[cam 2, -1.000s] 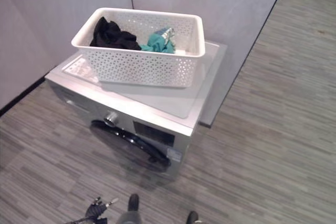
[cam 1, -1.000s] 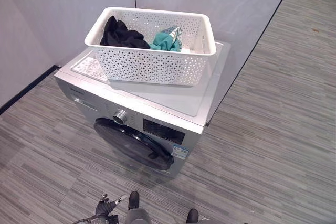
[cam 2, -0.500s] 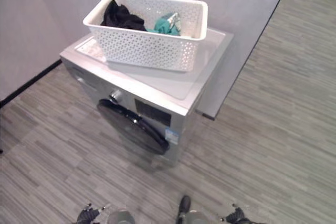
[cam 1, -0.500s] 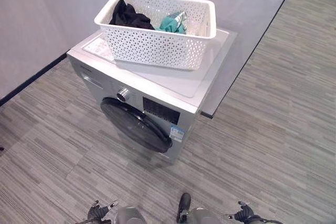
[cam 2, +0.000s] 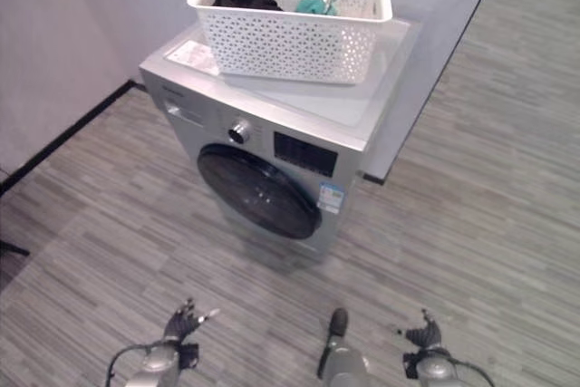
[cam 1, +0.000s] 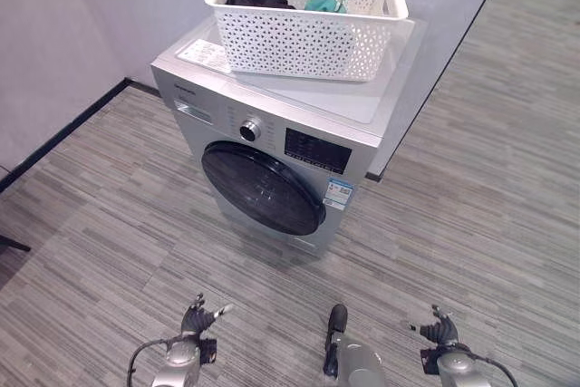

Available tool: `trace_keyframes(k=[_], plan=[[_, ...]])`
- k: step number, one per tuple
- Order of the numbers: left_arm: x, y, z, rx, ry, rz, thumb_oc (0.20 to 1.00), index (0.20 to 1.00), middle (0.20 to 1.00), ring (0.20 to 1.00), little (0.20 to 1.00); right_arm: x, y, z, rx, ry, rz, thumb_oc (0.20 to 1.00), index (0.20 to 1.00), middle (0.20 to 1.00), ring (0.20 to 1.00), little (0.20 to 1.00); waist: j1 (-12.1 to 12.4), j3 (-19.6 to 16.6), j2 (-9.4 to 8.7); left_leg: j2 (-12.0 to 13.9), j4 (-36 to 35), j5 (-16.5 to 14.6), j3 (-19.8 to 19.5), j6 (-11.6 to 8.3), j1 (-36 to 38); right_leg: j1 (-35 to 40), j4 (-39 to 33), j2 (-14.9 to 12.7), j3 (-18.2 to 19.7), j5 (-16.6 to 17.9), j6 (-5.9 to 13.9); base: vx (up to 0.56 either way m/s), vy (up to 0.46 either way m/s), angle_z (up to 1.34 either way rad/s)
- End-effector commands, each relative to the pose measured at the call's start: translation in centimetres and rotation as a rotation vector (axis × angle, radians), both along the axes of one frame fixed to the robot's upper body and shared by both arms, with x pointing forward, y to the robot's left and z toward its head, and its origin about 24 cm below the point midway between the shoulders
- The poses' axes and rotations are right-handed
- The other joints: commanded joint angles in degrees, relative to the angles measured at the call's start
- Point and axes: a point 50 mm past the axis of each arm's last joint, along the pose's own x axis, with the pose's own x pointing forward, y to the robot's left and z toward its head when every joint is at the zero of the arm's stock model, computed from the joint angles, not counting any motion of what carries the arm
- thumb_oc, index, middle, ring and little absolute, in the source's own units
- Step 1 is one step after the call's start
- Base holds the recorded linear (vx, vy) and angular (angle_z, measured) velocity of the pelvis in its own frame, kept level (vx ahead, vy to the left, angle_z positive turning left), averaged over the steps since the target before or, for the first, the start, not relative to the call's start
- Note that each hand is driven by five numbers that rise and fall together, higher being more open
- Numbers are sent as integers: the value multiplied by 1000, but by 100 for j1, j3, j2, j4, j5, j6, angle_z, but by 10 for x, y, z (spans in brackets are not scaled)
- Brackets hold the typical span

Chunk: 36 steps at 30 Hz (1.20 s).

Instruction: Grab the laundry basket,head to the washer,open it,put in the laundry and shut it.

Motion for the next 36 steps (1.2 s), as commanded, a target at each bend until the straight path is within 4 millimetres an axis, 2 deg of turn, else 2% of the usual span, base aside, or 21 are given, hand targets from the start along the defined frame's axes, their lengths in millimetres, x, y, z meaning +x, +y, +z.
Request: trace_keyframes(k=[1,2,4,8,10,12,16,17,18,19,21,25,26,29,30,31,36], plan=[[6,16,10,51,-61,-20,1000,1000,1000,1000,1000,50,-13,54,-105,-257,102,1000,1000,1000,1000,1000,-34,307,310,118,-430,-201,-617,288,140,-253,202,548,1401,-1086,505,-108,-111,81],[4,20,10,64,-60,-17,1000,1000,1000,1000,1000,58,-15,65,-142,-301,130,1000,1000,1000,1000,1000,-31,326,293,155,-392,-149,-678,268,73,-284,239,449,1415,-1037,448,-97,-156,99],[3,25,11,97,-49,-38,1000,1000,1000,1000,1000,67,-19,90,-242,-382,206,1000,1000,1000,1000,1000,5,308,203,202,-252,-207,-786,190,-43,-22,-124,299,1137,-1106,401,-10,-143,96],[-4,35,12,124,-42,-8,1000,1000,1000,1000,1000,95,-8,130,-344,-514,365,1000,1000,1000,1000,1000,175,244,175,440,-236,-178,-783,27,-110,103,-476,418,1003,-1102,434,42,-174,21],[5,35,17,113,-80,-15,1000,1000,1000,1000,1000,124,8,164,-388,-626,488,1000,1000,1000,1000,1000,351,483,216,644,-186,-18,-903,-122,-373,59,-466,460,796,-1189,381,-51,-214,16],[10,35,20,112,-100,-22,1000,1000,1000,1000,1000,132,12,168,-383,-642,498,1000,1000,1000,1000,1000,368,543,234,680,-176,36,-940,-156,-487,6,-461,454,745,-1193,366,-88,-98,34],[32,28,31,100,-188,-52,1000,1000,1000,1000,1000,162,41,192,-367,-724,568,1000,1000,1000,1000,1000,530,807,295,789,-157,295,-1035,-272,-975,-215,-525,426,535,-1185,310,-98,-97,32],[38,22,33,84,-217,-53,1000,1000,1000,1000,1000,175,62,197,-335,-750,607,1000,1000,1000,1000,1000,589,850,321,804,-231,423,-1071,-302,-1118,-310,-546,423,455,-1165,286,-44,-74,26],[42,20,35,76,-234,-48,1000,1000,1000,1000,1000,179,72,200,-317,-761,628,1000,1000,1000,1000,1000,614,884,323,813,-286,490,-1075,-318,-1185,-348,-560,420,417,-1158,282,-10,-48,14],[42,20,35,76,-235,-47,1000,1000,1000,1000,1000,180,73,200,-317,-762,629,1000,1000,1000,1000,1000,604,881,322,813,-291,495,-1079,-319,-1192,-354,-560,419,412,-1158,281,-6,-41,-1],[47,14,37,55,-257,-39,1000,1000,1000,1000,1000,184,87,200,-261,-773,642,1000,1000,1000,1000,1000,645,932,303,833,-370,638,-1089,-348,-1352,-403,-607,392,328,-1149,268,-2,-45,-6],[45,7,34,38,-259,-40,1000,1000,1000,1000,1000,197,110,207,-231,-803,652,1000,1000,1000,1000,1000,780,1034,337,875,-537,785,-1185,-376,-1585,-523,-636,397,214,-1149,234,22,-42,18],[44,9,35,41,-265,-25,1000,1000,1000,1000,1000,204,105,215,-232,-819,594,1000,1000,1000,1000,1000,841,1069,347,867,-526,815,-1240,-370,-1693,-582,-627,389,201,-1134,225,-3,-60,-4],[44,12,36,42,-276,9,1000,1000,1000,1000,1000,209,107,228,-210,-868,554,1000,1000,1000,1000,1000,887,1130,323,874,-545,861,-1255,-381,-1786,-628,-632,381,155,-1138,211,23,-11,30],[44,13,36,45,-268,17,1000,1000,1000,1000,1000,210,110,230,-199,-881,553,1000,1000,1000,1000,1000,888,1139,301,867,-533,858,-1259,-384,-1800,-625,-637,380,156,-1140,206,49,28,18],[41,11,31,47,-233,19,1000,1000,1000,1000,1000,202,129,224,-137,-902,594,1000,1000,1000,1000,1000,882,1137,224,871,-495,798,-1237,-388,-1773,-588,-653,401,178,-1168,206,45,28,-2],[39,12,31,62,-216,-10,1000,1000,1000,1000,1000,187,147,210,-52,-895,658,1000,1000,1000,1000,1000,932,1138,76,813,-242,559,-1299,-311,-1728,-486,-621,375,255,-1182,235,20,35,-3]])
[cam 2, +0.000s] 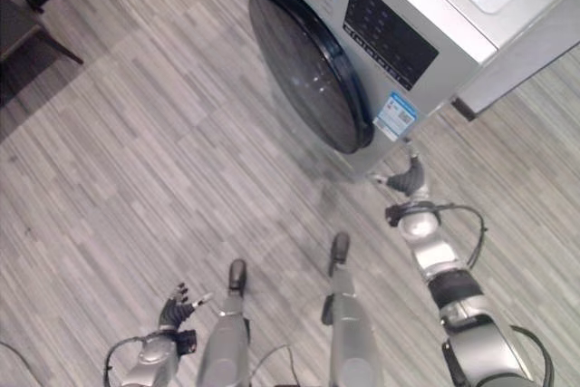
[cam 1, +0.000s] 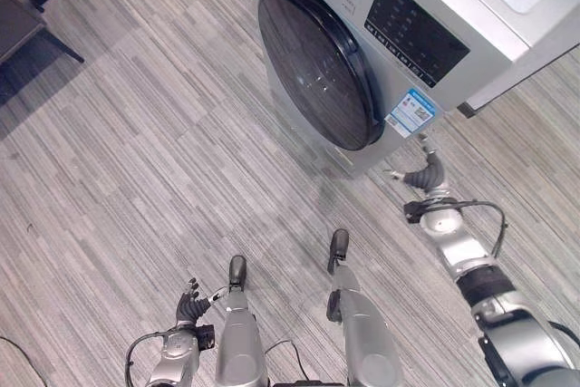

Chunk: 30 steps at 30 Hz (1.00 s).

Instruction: Grab the laundry basket,head to the washer,open it,put in the laundry and shut it.

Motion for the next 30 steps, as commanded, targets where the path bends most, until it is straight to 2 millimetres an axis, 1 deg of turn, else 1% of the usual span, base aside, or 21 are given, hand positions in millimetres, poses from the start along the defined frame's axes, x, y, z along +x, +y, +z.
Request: trace_keyframes(k=[1,2,3,4,5,6,7,8,9,10,11,12,14,16,18,19,20,22,25,27,30], plan=[[-1,24,11,122,-11,-80,1000,1000,1000,1000,1000,12,53,36,111,-153,181,1000,1000,1000,1000,1000,410,-177,-558,-379,595,-791,276,386,522,275,304,-725,386,-870,332,2,27,18],[-1,24,11,123,-11,-80,1000,1000,1000,1000,1000,12,53,36,111,-153,181,1000,1000,1000,1000,1000,411,-176,-560,-381,602,-795,275,387,519,276,304,-726,386,-870,333,-19,44,18],[5,22,16,124,-42,-106,1000,1000,1000,1000,1000,16,52,39,118,-156,163,1000,1000,1000,1000,1000,465,-132,-572,-424,709,-845,231,416,468,284,332,-781,370,-839,347,-48,54,18],[13,20,23,121,-89,-118,1000,1000,1000,1000,1000,25,49,48,127,-174,132,1000,1000,1000,1000,1000,534,-60,-570,-473,800,-874,150,436,388,277,363,-850,332,-798,358,-49,54,20],[14,20,23,121,-90,-118,1000,1000,1000,1000,1000,25,49,49,128,-175,132,1000,1000,1000,1000,1000,531,-54,-572,-476,808,-876,146,437,384,278,364,-853,330,-798,359,-47,30,23],[18,20,28,123,-116,-119,1000,1000,1000,1000,1000,33,45,57,130,-188,106,1000,1000,1000,1000,1000,572,1,-567,-508,850,-883,109,445,339,267,375,-889,315,-769,364,-58,13,20],[26,20,36,122,-165,-125,1000,1000,1000,1000,1000,45,36,77,110,-226,55,1000,1000,1000,1000,1000,653,114,-563,-577,969,-885,40,460,196,237,413,-959,280,-721,369,-75,20,36],[29,21,39,121,-185,-127,1000,1000,1000,1000,1000,51,33,87,100,-244,30,1000,1000,1000,1000,1000,681,171,-548,-620,1020,-886,-4,470,124,217,430,-994,266,-700,372,-60,11,46],[29,21,40,121,-187,-127,1000,1000,1000,1000,1000,52,33,88,101,-245,31,1000,1000,1000,1000,1000,673,177,-549,-625,1033,-889,-11,471,112,214,433,-999,261,-700,374,-35,12,54],[31,21,42,119,-202,-122,1000,1000,1000,1000,1000,57,30,98,101,-265,8,1000,1000,1000,1000,1000,710,230,-528,-659,1038,-879,-46,476,62,194,444,-1025,246,-681,376,-37,6,42],[32,24,44,115,-209,-109,1000,1000,1000,1000,1000,64,20,111,78,-282,-45,1000,1000,1000,1000,1000,777,306,-483,-697,1034,-838,-84,475,-27,173,452,-1084,185,-664,392,-35,6,27],[33,24,44,114,-210,-109,1000,1000,1000,1000,1000,64,20,111,78,-283,-45,1000,1000,1000,1000,1000,770,310,-481,-699,1038,-837,-90,476,-34,172,452,-1086,180,-663,392,-22,-3,17],[33,27,44,108,-210,-80,1000,1000,1000,1000,1000,67,7,119,77,-295,-106,1000,1000,1000,1000,1000,787,333,-461,-729,1020,-792,-110,474,-89,175,430,-1097,164,-654,396,4,14,11],[25,32,37,100,-179,-22,1000,1000,1000,1000,1000,65,-2,116,105,-302,-154,1000,1000,1000,1000,1000,756,315,-502,-710,947,-771,-80,475,-61,169,388,-1080,166,-629,395,25,33,19],[15,36,29,86,-139,32,1000,1000,1000,1000,1000,58,-5,112,132,-323,-162,1000,1000,1000,1000,1000,715,296,-565,-681,877,-788,-62,483,-13,172,365,-1053,171,-628,401,40,6,22],[9,38,24,82,-111,61,1000,1000,1000,1000,1000,52,-10,105,136,-324,-170,1000,1000,1000,1000,1000,716,292,-584,-642,844,-829,-41,480,52,199,373,-1004,188,-660,398,32,-3,9],[4,41,20,85,-83,83,1000,1000,1000,1000,1000,43,-16,98,127,-328,-181,1000,1000,1000,1000,1000,677,273,-636,-658,806,-815,-47,491,65,182,382,-1017,199,-670,406,35,1,-3],[-1,41,16,97,-50,92,1000,1000,1000,1000,1000,18,-31,82,95,-355,-193,1000,1000,1000,1000,1000,576,267,-696,-641,776,-843,-37,503,127,179,444,-1009,215,-728,417,32,12,-4],[-2,42,16,115,-43,86,1000,1000,1000,1000,1000,-18,-53,71,49,-403,-245,1000,1000,1000,1000,1000,441,267,-761,-622,741,-877,-43,533,198,190,498,-1017,203,-762,436,29,0,0],[1,44,19,126,-60,93,1000,1000,1000,1000,1000,-36,-64,71,22,-441,-282,1000,1000,1000,1000,1000,358,288,-808,-589,722,-920,-44,552,251,184,540,-1006,207,-766,450,12,-6,-2],[5,44,25,132,-97,84,1000,1000,1000,1000,1000,-47,-71,67,12,-453,-316,1000,1000,1000,1000,1000,310,297,-856,-625,708,-888,-56,579,223,144,539,-1052,206,-719,473,-1,-1,-3]])
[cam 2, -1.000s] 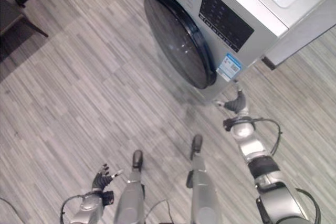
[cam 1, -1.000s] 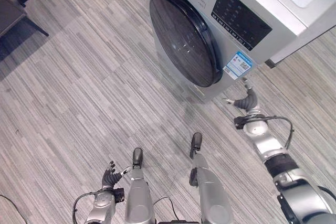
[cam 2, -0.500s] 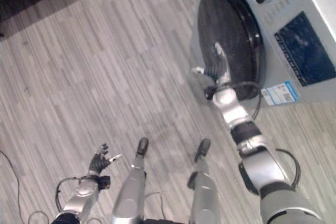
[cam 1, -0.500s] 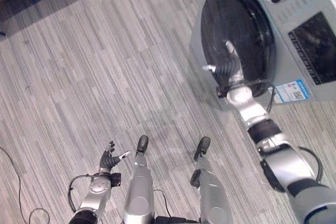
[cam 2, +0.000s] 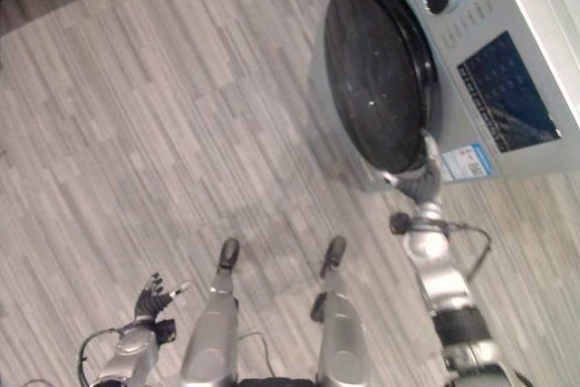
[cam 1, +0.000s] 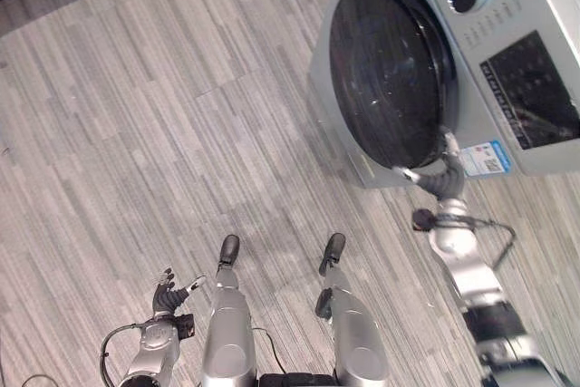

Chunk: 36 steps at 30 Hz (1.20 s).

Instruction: Grab the laundry basket,head to the washer,open it,put in the laundry and shut it.

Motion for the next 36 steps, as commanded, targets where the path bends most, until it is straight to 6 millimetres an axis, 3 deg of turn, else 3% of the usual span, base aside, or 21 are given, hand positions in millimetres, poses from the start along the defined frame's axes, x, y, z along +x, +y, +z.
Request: trace_keyframes(k=[1,8,9,14,21,29,36], plan=[[-9,6,2,51,-16,3,1000,1000,1000,1000,1000,4,-7,43,-104,-188,-18,1000,1000,1000,1000,1000,134,-222,-18,-18,314,-1015,419,483,418,-334,540,-457,483,-705,347,-10,-3,-10],[-1,0,11,31,-80,-17,1000,1000,1000,1000,1000,22,0,48,-92,-186,-21,1000,1000,1000,1000,1000,193,-93,-1,-49,369,-1001,436,486,327,-391,524,-470,510,-668,342,-9,-4,-9],[-1,0,12,28,-88,-17,1000,1000,1000,1000,1000,33,4,54,-91,-195,-15,1000,1000,1000,1000,1000,246,-34,50,-50,377,-983,414,478,281,-402,518,-461,512,-665,333,0,0,0],[-4,0,8,24,-70,-15,1000,1000,1000,1000,1000,49,11,67,-55,-216,5,1000,1000,1000,1000,1000,310,15,140,-46,316,-885,385,453,192,-434,480,-469,463,-654,320,-6,-14,5],[-7,3,7,-42,-89,68,1000,1000,1000,1000,1000,50,30,84,4,-292,129,1000,1000,1000,1000,1000,362,28,224,-13,220,-798,335,404,87,-472,435,-415,446,-678,302,3,-20,2],[-5,2,10,-65,-120,72,1000,1000,1000,1000,1000,45,29,92,-4,-331,161,1000,1000,1000,1000,1000,337,4,231,-30,194,-760,281,397,-30,-549,408,-389,488,-681,282,2,-28,5],[2,-1,17,-85,-170,58,1000,1000,1000,1000,1000,62,37,93,24,-286,193,1000,1000,1000,1000,1000,414,37,352,-65,128,-656,223,385,-188,-691,403,-396,496,-657,285,-1,-5,0]])
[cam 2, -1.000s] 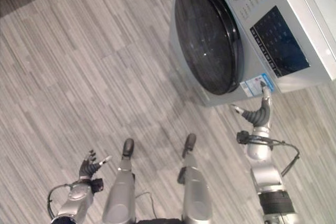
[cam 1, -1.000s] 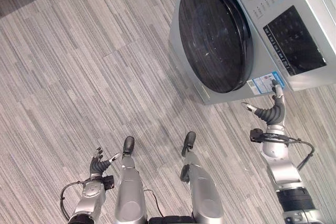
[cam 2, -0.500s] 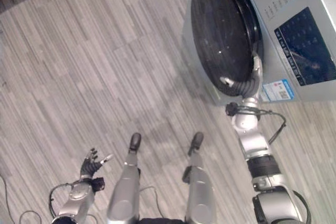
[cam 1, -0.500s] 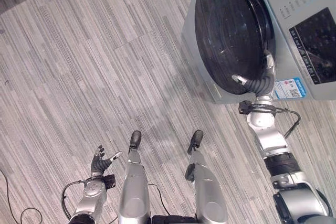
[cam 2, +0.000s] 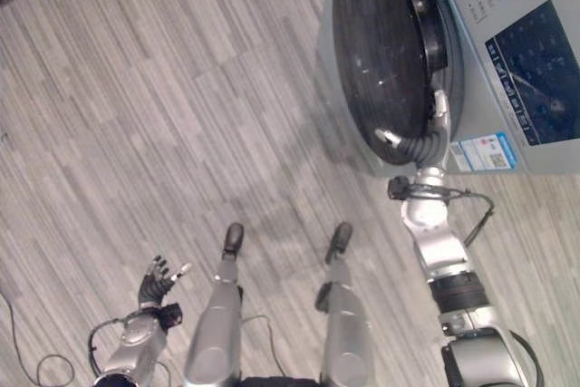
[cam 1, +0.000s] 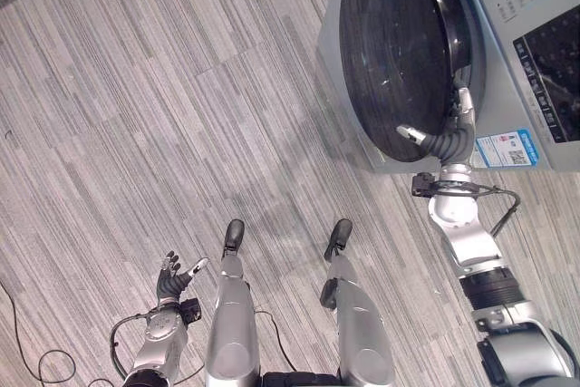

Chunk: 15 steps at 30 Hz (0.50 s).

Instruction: Grab the laundry basket,head to the washer,open it,put in the laundry and shut it.

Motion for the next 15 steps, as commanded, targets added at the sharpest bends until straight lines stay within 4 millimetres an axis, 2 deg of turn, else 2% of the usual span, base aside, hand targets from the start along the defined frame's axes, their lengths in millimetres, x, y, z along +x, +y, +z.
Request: trace_keyframes(k=[1,2,3,8,10,11,12,13,15], plan=[[-5,9,7,22,-44,1,1000,1000,1000,1000,1000,20,37,30,41,-48,208,1000,1000,1000,1000,1000,212,-34,40,-127,18,-657,274,444,318,-251,362,-449,538,-625,299,-16,-10,-5],[-5,9,7,22,-44,2,1000,1000,1000,1000,1000,20,38,30,41,-48,209,1000,1000,1000,1000,1000,211,-34,38,-127,16,-656,275,444,318,-252,361,-449,539,-625,299,-19,-7,-8],[-3,8,7,17,-47,0,1000,1000,1000,1000,1000,23,52,31,59,-42,256,1000,1000,1000,1000,1000,236,-34,56,-123,-15,-640,291,439,339,-249,346,-444,548,-621,295,-8,5,-9],[13,-5,15,36,-71,-105,1000,1000,1000,1000,1000,28,144,23,245,41,581,1000,1000,1000,1000,1000,383,-88,196,-129,-55,-584,284,416,388,-178,303,-458,544,-623,271,-13,-7,-16],[17,-11,18,90,-61,-205,1000,1000,1000,1000,1000,24,175,20,272,78,692,1000,1000,1000,1000,1000,438,-128,249,-134,-25,-594,282,411,410,-119,308,-470,513,-631,263,-6,9,-23],[19,-13,22,193,-42,-325,1000,1000,1000,1000,1000,16,198,14,245,114,773,1000,1000,1000,1000,1000,472,-163,261,-121,23,-634,294,415,452,-55,318,-459,510,-650,253,-7,12,-13],[18,-13,22,193,-41,-325,1000,1000,1000,1000,1000,16,198,14,245,114,773,1000,1000,1000,1000,1000,472,-163,260,-121,23,-634,295,415,453,-53,318,-459,510,-650,253,-3,12,-4],[17,-14,23,239,-22,-387,1000,1000,1000,1000,1000,12,209,9,252,146,823,1000,1000,1000,1000,1000,484,-176,258,-110,51,-659,301,416,476,-34,330,-456,517,-653,252,0,0,0],[26,-19,39,408,-39,-574,1000,1000,1000,1000,1000,1,226,-4,267,212,924,1000,1000,1000,1000,1000,479,-205,238,-68,147,-739,331,404,536,24,377,-445,527,-682,257,-8,2,2]])
